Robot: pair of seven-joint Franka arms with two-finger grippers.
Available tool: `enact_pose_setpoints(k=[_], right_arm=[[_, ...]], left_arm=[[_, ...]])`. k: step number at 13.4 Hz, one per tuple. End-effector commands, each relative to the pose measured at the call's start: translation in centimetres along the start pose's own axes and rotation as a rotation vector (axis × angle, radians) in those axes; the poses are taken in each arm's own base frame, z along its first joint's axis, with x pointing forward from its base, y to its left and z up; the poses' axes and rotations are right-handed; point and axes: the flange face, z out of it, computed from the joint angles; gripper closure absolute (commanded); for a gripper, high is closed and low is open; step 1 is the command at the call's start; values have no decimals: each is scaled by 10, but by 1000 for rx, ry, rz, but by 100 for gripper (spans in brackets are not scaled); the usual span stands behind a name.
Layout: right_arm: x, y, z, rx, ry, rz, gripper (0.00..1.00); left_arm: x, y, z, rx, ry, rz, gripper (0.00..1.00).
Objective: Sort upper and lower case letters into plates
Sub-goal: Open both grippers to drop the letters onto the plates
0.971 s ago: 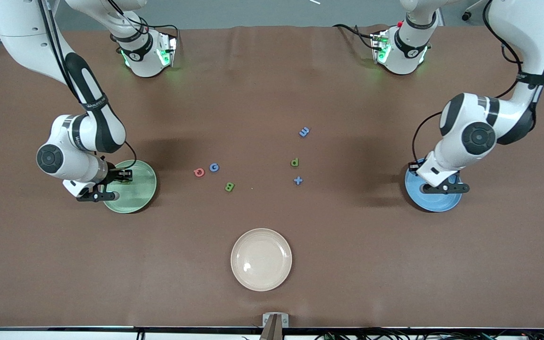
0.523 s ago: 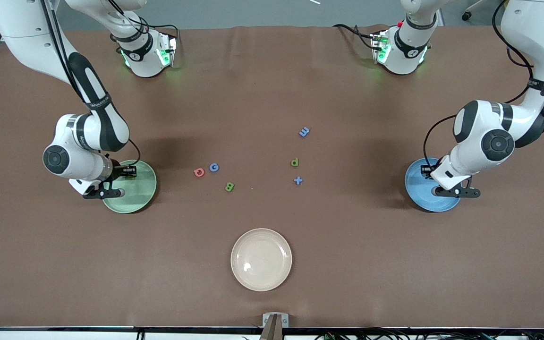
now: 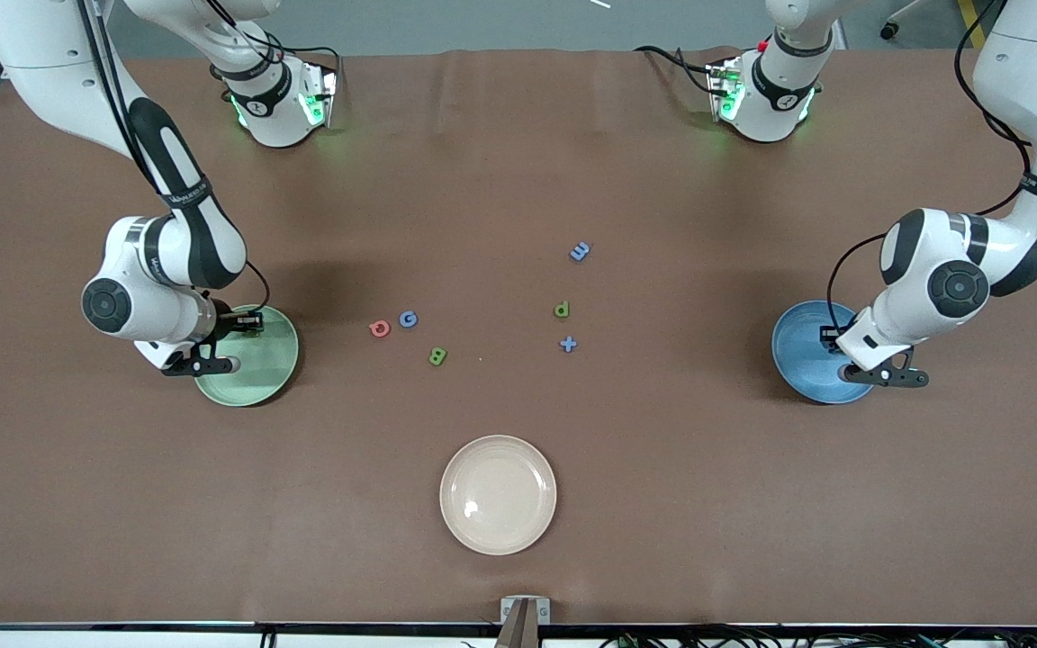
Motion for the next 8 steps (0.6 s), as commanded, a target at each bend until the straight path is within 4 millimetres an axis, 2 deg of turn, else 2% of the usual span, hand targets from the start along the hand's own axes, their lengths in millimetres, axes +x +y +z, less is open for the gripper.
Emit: enact_pose_setpoints(k=[1,2,5,6,8], right_arm=[[-4,-5,-18,14,3,-2,4],[0,-5,-26,17,-1,-1,0],[11,-9,-50,56,-8,22,0],[16,-18,-60,70,-10,24,0],[23,-44,-75,81,-6,76,0]], left_arm=[[7,-9,3,3,18,20,81],[7,-9,3,2,25,21,81],[9,-6,9,-10,35,35,78],[8,-7,8,-9,37,44,71],[9,-7,2,-2,44,56,16]])
